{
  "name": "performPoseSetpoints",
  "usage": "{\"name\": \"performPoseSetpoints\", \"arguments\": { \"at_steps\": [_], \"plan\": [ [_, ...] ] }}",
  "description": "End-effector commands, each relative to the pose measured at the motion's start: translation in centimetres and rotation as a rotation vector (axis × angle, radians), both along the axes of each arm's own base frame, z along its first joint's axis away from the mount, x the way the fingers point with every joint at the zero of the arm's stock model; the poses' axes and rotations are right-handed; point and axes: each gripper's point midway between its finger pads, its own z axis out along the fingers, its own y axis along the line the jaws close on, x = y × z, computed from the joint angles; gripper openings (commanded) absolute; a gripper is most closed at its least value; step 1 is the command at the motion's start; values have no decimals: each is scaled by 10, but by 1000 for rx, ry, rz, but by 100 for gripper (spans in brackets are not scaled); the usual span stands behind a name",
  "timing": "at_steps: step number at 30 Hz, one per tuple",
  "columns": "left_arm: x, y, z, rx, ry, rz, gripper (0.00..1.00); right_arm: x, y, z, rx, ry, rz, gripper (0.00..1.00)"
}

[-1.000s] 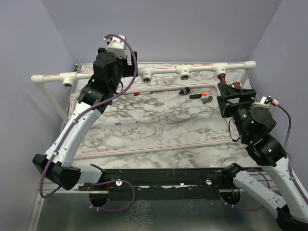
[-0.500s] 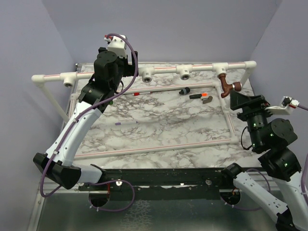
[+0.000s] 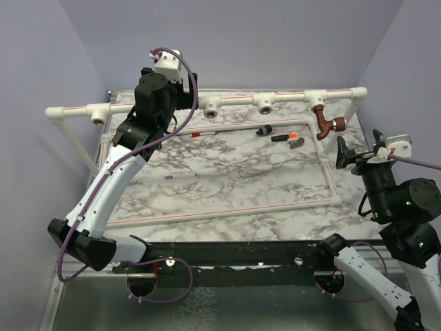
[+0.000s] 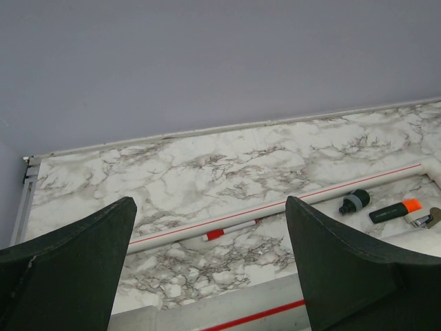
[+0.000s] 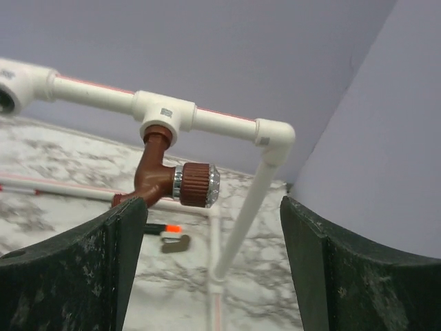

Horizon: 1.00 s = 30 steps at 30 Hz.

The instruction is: Install the water faucets

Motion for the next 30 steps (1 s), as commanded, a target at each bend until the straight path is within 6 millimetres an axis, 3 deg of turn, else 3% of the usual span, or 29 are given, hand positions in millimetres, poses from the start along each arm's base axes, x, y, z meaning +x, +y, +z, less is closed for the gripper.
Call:
{"name": "performPoseSetpoints", "arguments": {
  "at_steps": [1,6,12,25,30],
  "plan": [
    [-15,-28,-104,145,312,-137,91,-4,5,-9,-501,37,67,82],
    [-16,-28,-103,146,310,-139,91,2,7,-36,-796,121,114,80],
    [-17,-26,-101,147,306,-133,91,20,4,-51,-1051,119,66,81],
    [-17,-26,-103,151,308,-134,91,66,23,-27,-1279,-63,-76,82],
    [-16,-26,-104,153,310,-133,91,80,21,-30,-1347,-62,-159,81]
  ]
}}
